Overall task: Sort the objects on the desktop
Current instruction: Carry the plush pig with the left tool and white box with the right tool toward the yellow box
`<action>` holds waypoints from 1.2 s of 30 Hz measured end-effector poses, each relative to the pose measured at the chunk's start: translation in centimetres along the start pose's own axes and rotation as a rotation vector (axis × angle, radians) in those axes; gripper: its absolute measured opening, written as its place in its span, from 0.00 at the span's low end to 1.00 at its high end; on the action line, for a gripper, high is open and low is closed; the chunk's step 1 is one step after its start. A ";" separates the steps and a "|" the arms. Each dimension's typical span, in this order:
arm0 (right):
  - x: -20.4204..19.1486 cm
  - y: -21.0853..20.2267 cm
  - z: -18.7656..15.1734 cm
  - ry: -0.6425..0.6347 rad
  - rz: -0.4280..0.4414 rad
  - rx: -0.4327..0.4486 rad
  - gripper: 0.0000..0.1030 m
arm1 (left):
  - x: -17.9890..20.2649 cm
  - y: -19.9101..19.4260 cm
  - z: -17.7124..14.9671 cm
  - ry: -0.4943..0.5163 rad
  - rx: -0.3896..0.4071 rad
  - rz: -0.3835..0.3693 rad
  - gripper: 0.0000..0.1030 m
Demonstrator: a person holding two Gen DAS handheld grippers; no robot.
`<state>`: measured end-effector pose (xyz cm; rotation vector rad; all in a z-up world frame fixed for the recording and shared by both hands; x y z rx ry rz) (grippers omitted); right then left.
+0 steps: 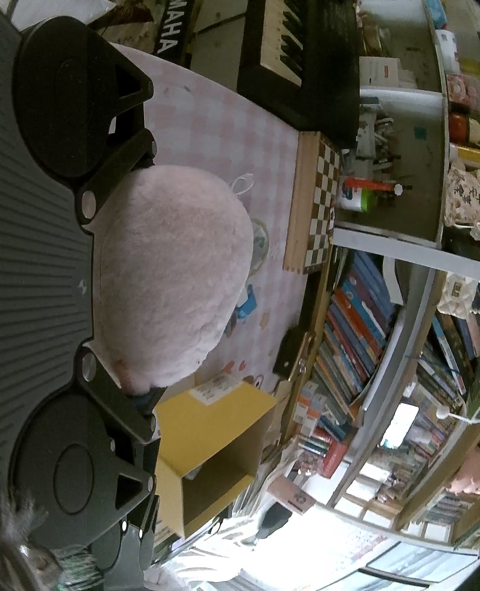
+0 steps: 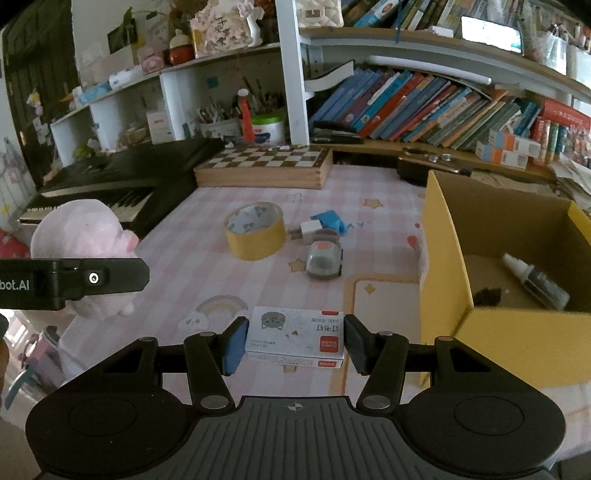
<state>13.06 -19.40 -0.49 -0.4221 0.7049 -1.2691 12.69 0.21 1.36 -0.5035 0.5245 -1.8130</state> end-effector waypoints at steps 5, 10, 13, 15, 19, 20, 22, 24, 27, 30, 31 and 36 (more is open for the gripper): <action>-0.3 -2.0 -1.8 0.022 -0.019 0.005 0.54 | 0.9 -1.6 -1.6 0.008 -0.005 -0.033 0.92; -0.5 -4.0 -3.6 0.042 -0.038 0.011 0.54 | 1.9 -3.3 -2.8 0.033 -0.006 -0.072 0.92; -0.6 -5.1 -4.8 0.057 -0.052 0.007 0.54 | 2.6 -4.0 -3.5 0.053 -0.015 -0.107 0.92; -0.5 -5.8 -5.7 0.071 -0.066 0.004 0.54 | 3.1 -4.4 -4.2 0.064 -0.026 -0.133 0.92; -0.2 -7.1 -7.2 0.105 -0.098 0.002 0.54 | 4.2 -5.0 -5.3 0.092 -0.045 -0.183 0.92; -0.1 -7.3 -7.5 0.112 -0.106 0.001 0.54 | 4.4 -5.1 -5.5 0.098 -0.049 -0.194 0.92; 0.0 -7.8 -8.3 0.128 -0.121 -0.002 0.54 | 4.9 -5.2 -6.0 0.109 -0.060 -0.215 0.92; 0.2 -8.2 -8.9 0.140 -0.134 -0.008 0.54 | 5.3 -5.2 -6.4 0.118 -0.070 -0.233 0.92; 0.5 -8.7 -9.8 0.165 -0.155 -0.014 0.54 | 5.8 -5.1 -6.8 0.130 -0.082 -0.255 0.92; 0.9 -9.3 -10.4 0.190 -0.179 -0.017 0.54 | 6.4 -5.1 -7.2 0.144 -0.093 -0.280 0.92; 1.0 -9.4 -10.5 0.197 -0.186 -0.018 0.54 | 6.6 -5.0 -7.3 0.149 -0.098 -0.290 0.92; 1.5 -9.9 -11.1 0.219 -0.214 -0.027 0.54 | 7.4 -4.6 -7.5 0.167 -0.110 -0.327 0.92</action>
Point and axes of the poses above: each gripper's, at about its wrist camera, not at the fingertips, and y roughly the way its jaws point, x to its right, z to its top, the point moved 3 cm from there along y, roughly the way its jaws point, and after that the axes turned 12 degrees about y, right-handed, at the moved point
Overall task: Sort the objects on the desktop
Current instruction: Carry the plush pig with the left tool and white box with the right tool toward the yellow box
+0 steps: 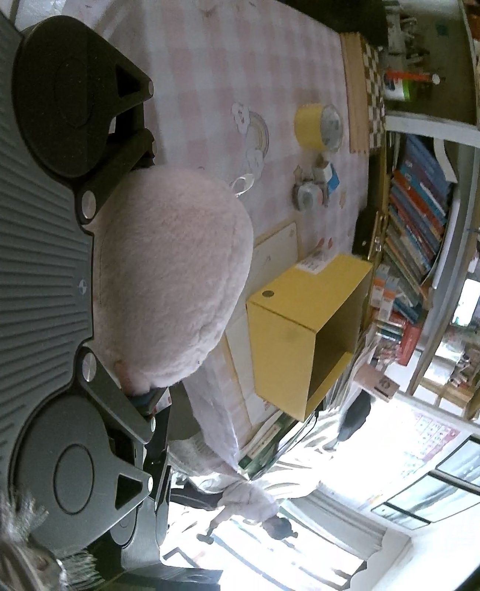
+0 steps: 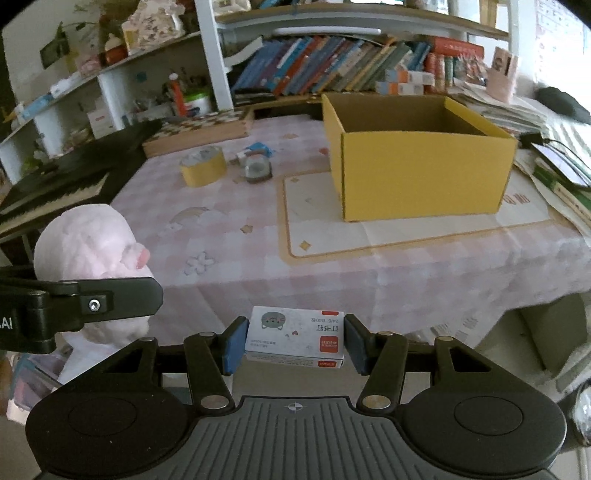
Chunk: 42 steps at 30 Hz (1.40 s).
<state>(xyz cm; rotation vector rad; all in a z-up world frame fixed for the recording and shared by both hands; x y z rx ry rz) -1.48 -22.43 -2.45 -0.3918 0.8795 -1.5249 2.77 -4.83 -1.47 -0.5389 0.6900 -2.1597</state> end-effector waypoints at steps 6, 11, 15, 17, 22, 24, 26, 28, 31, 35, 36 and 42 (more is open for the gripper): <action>1.3 -0.3 0.0 0.033 -0.034 0.009 0.54 | 0.7 1.2 0.8 0.024 -0.005 -0.033 0.92; 2.7 -0.5 0.4 0.056 -0.059 0.017 0.54 | 1.7 2.4 1.9 0.049 -0.009 -0.064 0.92; 4.3 -0.7 0.9 0.083 -0.086 0.025 0.54 | 3.1 3.9 2.8 0.076 -0.014 -0.096 0.92; 5.2 -0.7 1.2 0.100 -0.095 0.026 0.54 | 3.9 4.5 3.3 0.093 -0.017 -0.108 0.92; 6.9 -0.5 2.3 0.113 -0.105 0.032 0.54 | 5.2 6.0 4.5 0.114 -0.016 -0.119 0.92; 7.6 -0.4 2.7 0.114 -0.104 0.030 0.54 | 5.7 6.6 5.0 0.112 -0.016 -0.118 0.92; 8.4 -0.2 3.2 0.117 -0.105 0.029 0.54 | 6.1 7.3 5.5 0.112 -0.016 -0.118 0.92; 9.2 -0.1 3.8 0.119 -0.107 0.029 0.54 | 6.7 8.0 6.1 0.114 -0.016 -0.120 0.92; 10.6 0.2 4.6 0.121 -0.107 0.027 0.54 | 7.8 9.2 6.9 0.118 -0.017 -0.124 0.92; 12.4 0.4 5.7 0.121 -0.105 0.026 0.54 | 9.1 10.6 7.9 0.124 -0.017 -0.126 0.92; 12.9 0.5 6.0 0.121 -0.103 0.026 0.54 | 9.6 11.0 8.1 0.126 -0.017 -0.126 0.92; 15.3 1.1 8.1 0.105 -0.084 0.030 0.54 | 11.2 12.9 9.8 0.124 -0.005 -0.103 0.92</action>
Point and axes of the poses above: each gripper's, at about its wrist camera, not at the fingertips, and y roughly the way its jaws point, x to its right, z to its top, the point moved 3 cm from there along y, roughly the way its jaws point, and after that the axes turned 12 degrees about y, right-handed, at the moved point
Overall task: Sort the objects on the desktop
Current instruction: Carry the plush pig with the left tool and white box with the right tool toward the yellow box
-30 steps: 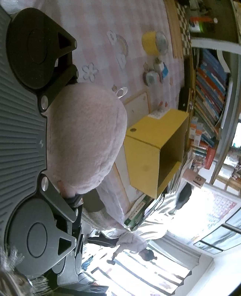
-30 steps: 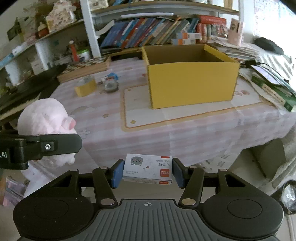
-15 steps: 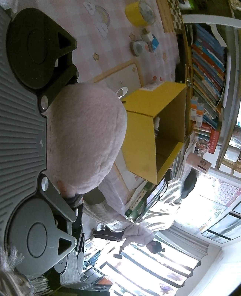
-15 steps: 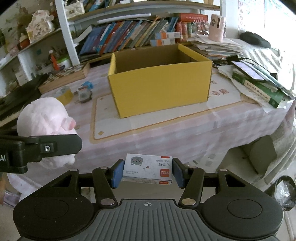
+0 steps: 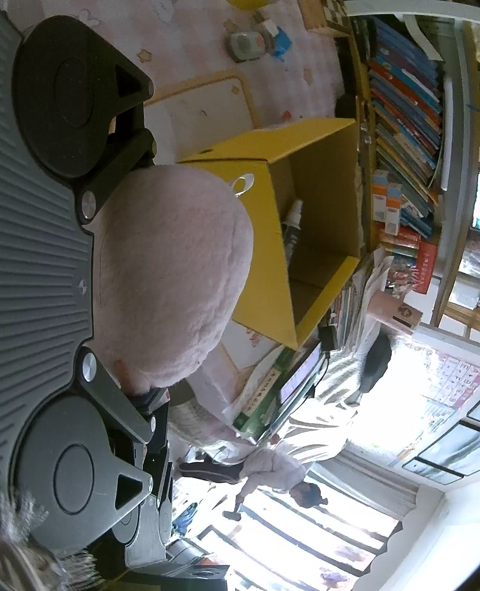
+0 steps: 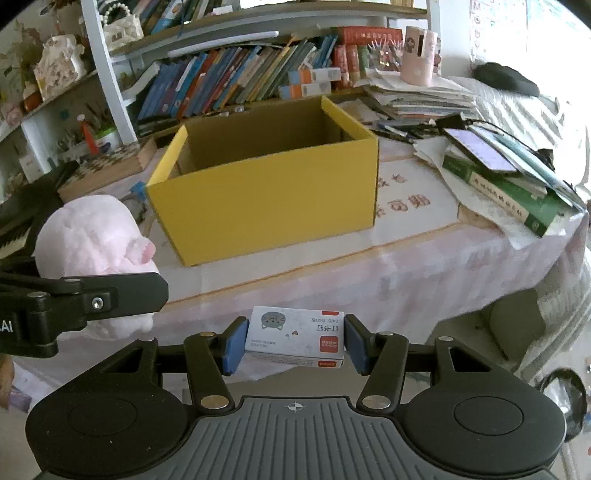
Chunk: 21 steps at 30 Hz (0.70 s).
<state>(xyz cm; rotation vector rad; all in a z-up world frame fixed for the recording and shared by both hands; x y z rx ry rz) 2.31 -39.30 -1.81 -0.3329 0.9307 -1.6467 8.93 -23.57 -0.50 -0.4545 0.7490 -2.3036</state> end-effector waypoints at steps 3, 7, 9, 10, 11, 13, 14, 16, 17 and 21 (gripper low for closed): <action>0.8 0.7 1.2 -0.017 0.022 0.001 0.54 | 0.4 0.8 0.9 -0.004 0.010 0.028 0.92; 1.6 1.9 3.0 -0.050 0.056 0.008 0.54 | 0.6 1.6 2.3 -0.006 0.019 0.075 0.92; 2.0 2.5 4.0 -0.065 0.074 0.014 0.54 | 0.4 2.0 3.1 -0.010 0.027 0.102 0.92; 2.1 2.7 4.5 -0.074 0.085 0.020 0.54 | 0.3 2.1 3.6 -0.013 0.033 0.117 0.92; 2.3 2.9 5.1 -0.080 0.094 0.027 0.54 | 0.2 2.2 4.0 -0.013 0.040 0.130 0.92; 2.3 3.2 6.5 -0.097 0.117 0.047 0.54 | 0.0 2.4 5.2 0.006 0.056 0.154 0.92; 2.3 3.4 7.2 -0.107 0.131 0.060 0.54 | -0.1 2.5 5.8 0.018 0.064 0.165 0.93; 2.0 3.7 8.7 -0.132 0.157 0.089 0.54 | -0.4 2.7 7.2 0.037 0.084 0.191 0.93; 1.8 3.8 9.4 -0.144 0.170 0.102 0.54 | -0.5 2.9 7.9 0.044 0.095 0.202 0.93; 1.1 4.7 12.3 -0.187 0.209 0.145 0.54 | -1.3 3.9 10.2 0.082 0.124 0.262 0.93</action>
Point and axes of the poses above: each gripper's, at about its wrist camera, not at the fingertips, and y roughly the way its jaws point, x to its right, z to its top, the point moved 3 cm from there along y, roughly the way its jaws point, and after that the axes turned 12 degrees about y, right-handed, at the moved point
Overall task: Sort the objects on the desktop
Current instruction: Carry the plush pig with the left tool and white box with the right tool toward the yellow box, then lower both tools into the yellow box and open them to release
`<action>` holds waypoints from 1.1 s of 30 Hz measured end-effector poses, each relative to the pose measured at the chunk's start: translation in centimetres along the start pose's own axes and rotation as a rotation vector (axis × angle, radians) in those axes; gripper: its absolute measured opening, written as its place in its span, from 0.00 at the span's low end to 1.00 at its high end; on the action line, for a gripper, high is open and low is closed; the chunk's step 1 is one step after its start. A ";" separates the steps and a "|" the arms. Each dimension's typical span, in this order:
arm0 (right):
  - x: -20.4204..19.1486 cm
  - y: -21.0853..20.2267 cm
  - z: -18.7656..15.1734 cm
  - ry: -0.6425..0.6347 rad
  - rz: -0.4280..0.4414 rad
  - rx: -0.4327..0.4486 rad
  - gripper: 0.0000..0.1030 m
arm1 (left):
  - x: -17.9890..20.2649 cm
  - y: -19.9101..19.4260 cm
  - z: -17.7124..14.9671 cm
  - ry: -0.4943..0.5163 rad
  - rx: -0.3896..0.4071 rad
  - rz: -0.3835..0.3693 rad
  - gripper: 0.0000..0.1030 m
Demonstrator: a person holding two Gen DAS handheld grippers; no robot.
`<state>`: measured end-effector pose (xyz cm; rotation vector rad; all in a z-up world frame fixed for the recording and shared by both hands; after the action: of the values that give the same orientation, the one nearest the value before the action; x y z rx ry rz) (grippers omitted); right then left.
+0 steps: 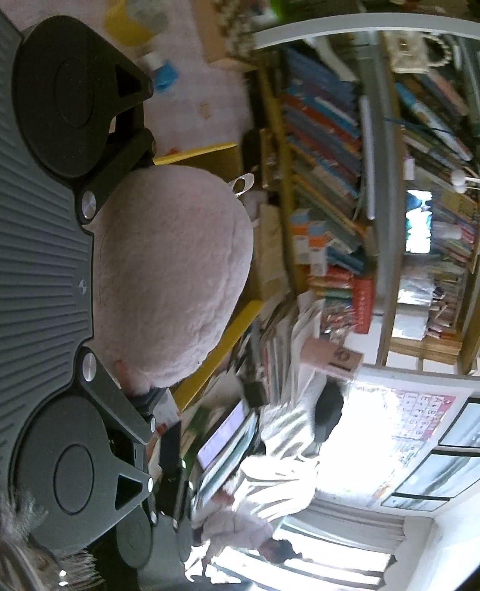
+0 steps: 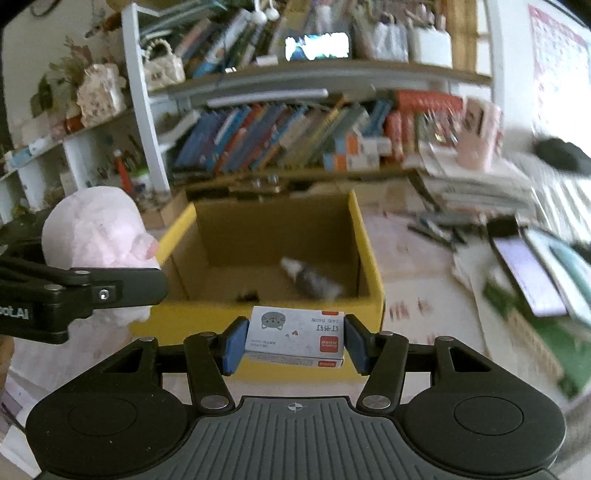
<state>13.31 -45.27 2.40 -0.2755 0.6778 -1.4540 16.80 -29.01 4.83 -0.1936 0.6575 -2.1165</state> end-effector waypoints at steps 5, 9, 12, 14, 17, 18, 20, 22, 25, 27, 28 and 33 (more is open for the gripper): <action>0.0 2.3 2.2 -0.063 0.026 0.015 0.54 | -0.8 3.1 0.8 0.039 -0.027 0.058 0.93; 0.2 4.6 3.5 -0.102 0.025 0.001 0.54 | -1.7 5.7 0.6 0.062 -0.074 0.091 0.93; 0.2 6.2 4.1 -0.121 0.034 -0.022 0.54 | -2.1 7.5 0.3 0.092 -0.119 0.107 0.93; 0.0 7.2 4.2 -0.162 0.027 -0.035 0.54 | -2.5 8.5 -0.1 0.091 -0.147 0.107 0.93; -0.1 8.8 4.3 -0.204 0.036 -0.070 0.54 | -2.6 9.8 -0.6 0.130 -0.188 0.103 0.94; -0.2 9.4 4.5 -0.218 0.035 -0.078 0.54 | -2.4 10.2 -0.8 0.145 -0.201 0.101 0.94; -0.3 10.5 4.8 -0.245 0.033 -0.097 0.54 | -2.1 10.7 -1.2 0.169 -0.222 0.100 0.94; -0.5 11.5 5.1 -0.266 0.038 -0.113 0.54 | -2.1 11.0 -1.5 0.160 -0.229 0.090 0.96; -1.2 12.8 5.4 -0.304 0.052 -0.144 0.54 | -2.1 11.3 -1.4 0.160 -0.228 0.094 0.99; -1.6 14.0 5.4 -0.325 0.064 -0.180 0.54 | -2.2 11.5 -1.3 0.161 -0.234 0.098 1.00; -1.9 14.6 5.4 -0.340 0.073 -0.204 0.54 | -2.2 11.5 -1.3 0.161 -0.237 0.095 1.00; -3.2 17.0 4.9 -0.419 0.100 -0.313 0.54 | -2.0 11.1 -1.3 0.172 -0.209 0.117 1.00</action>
<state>30.10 -41.11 -2.43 -0.7557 0.5628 -1.1417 25.46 -32.12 -1.90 -0.0850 0.9697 -1.9657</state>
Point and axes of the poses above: each gripper's, at about its wrist camera, not at the fingertips, and y roughly the way its jaws point, x to its right, z to its top, the point moved 3 cm from there along y, roughly the way its jaws point, and after that the axes turned 12 degrees about y, right-handed, at the moved point
